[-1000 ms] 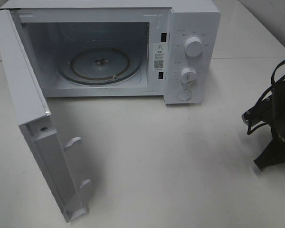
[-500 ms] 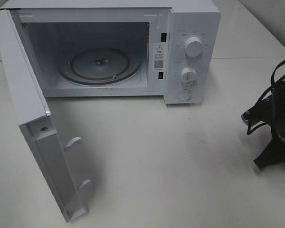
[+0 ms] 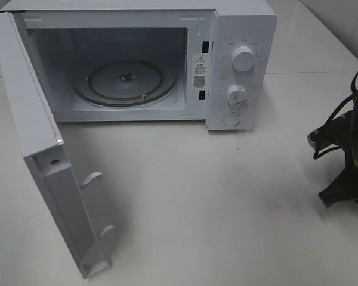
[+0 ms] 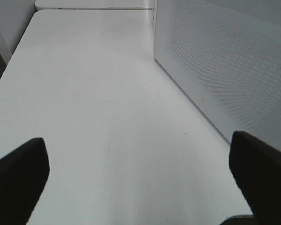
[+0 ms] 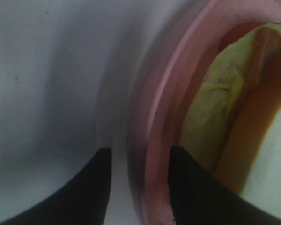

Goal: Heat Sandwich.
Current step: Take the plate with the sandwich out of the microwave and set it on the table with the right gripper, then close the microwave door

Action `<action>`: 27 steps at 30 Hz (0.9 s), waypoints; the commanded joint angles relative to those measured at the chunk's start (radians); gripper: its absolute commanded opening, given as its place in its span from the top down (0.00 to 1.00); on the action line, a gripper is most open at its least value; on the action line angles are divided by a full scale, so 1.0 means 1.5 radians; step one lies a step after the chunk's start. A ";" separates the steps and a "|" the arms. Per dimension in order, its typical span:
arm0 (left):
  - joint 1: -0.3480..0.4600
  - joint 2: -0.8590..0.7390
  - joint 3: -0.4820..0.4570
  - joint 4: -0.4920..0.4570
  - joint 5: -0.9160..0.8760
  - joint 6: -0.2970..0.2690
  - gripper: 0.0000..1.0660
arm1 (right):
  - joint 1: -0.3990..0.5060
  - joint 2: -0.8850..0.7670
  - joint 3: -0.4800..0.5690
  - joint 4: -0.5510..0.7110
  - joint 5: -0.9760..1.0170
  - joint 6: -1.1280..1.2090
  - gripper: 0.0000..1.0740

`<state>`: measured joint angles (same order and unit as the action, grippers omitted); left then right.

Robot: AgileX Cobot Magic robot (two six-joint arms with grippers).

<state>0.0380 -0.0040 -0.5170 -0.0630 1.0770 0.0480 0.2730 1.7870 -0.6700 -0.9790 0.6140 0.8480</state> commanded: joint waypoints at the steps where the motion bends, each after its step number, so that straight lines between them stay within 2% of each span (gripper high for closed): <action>1: 0.001 -0.005 0.001 -0.001 -0.007 -0.001 0.06 | -0.001 -0.054 0.000 0.068 -0.004 -0.081 0.59; 6: 0.001 -0.005 0.001 -0.001 -0.007 -0.001 0.06 | -0.001 -0.083 0.000 0.118 -0.014 -0.153 0.53; 7: 0.001 -0.005 0.001 -0.001 -0.007 -0.001 0.06 | -0.001 -0.105 0.000 0.142 -0.014 -0.181 0.46; 9: 0.001 -0.005 0.001 -0.001 -0.007 -0.001 0.06 | -0.001 -0.129 0.000 0.160 -0.014 -0.193 0.40; 10: 0.001 -0.005 0.001 -0.001 -0.007 -0.001 0.06 | -0.001 -0.153 0.000 0.179 -0.012 -0.204 0.32; 11: 0.001 -0.005 0.001 -0.001 -0.007 -0.001 0.06 | -0.001 -0.153 0.000 0.179 -0.012 -0.204 0.32; 14: 0.001 -0.005 0.001 -0.001 -0.007 -0.001 0.06 | -0.001 -0.209 0.000 0.221 -0.007 -0.233 0.24; 18: 0.001 -0.005 0.001 -0.001 -0.007 -0.001 0.06 | -0.001 -0.247 0.000 0.277 -0.009 -0.270 0.25; 19: 0.001 -0.005 0.001 -0.001 -0.007 -0.001 0.06 | -0.001 -0.275 0.000 0.333 -0.010 -0.308 0.25; 20: 0.001 -0.005 0.001 -0.001 -0.007 -0.001 0.06 | -0.001 -0.275 0.000 0.333 -0.010 -0.308 0.25; 23: 0.001 -0.005 0.001 -0.001 -0.007 -0.001 0.06 | -0.001 -0.330 0.000 0.414 0.006 -0.380 0.26; 27: 0.001 -0.005 0.001 -0.001 -0.007 -0.001 0.06 | -0.001 -0.386 0.000 0.453 0.033 -0.411 0.27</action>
<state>0.0380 -0.0040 -0.5170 -0.0630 1.0770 0.0480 0.2730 1.2400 -0.6680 -0.3300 0.6390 0.2640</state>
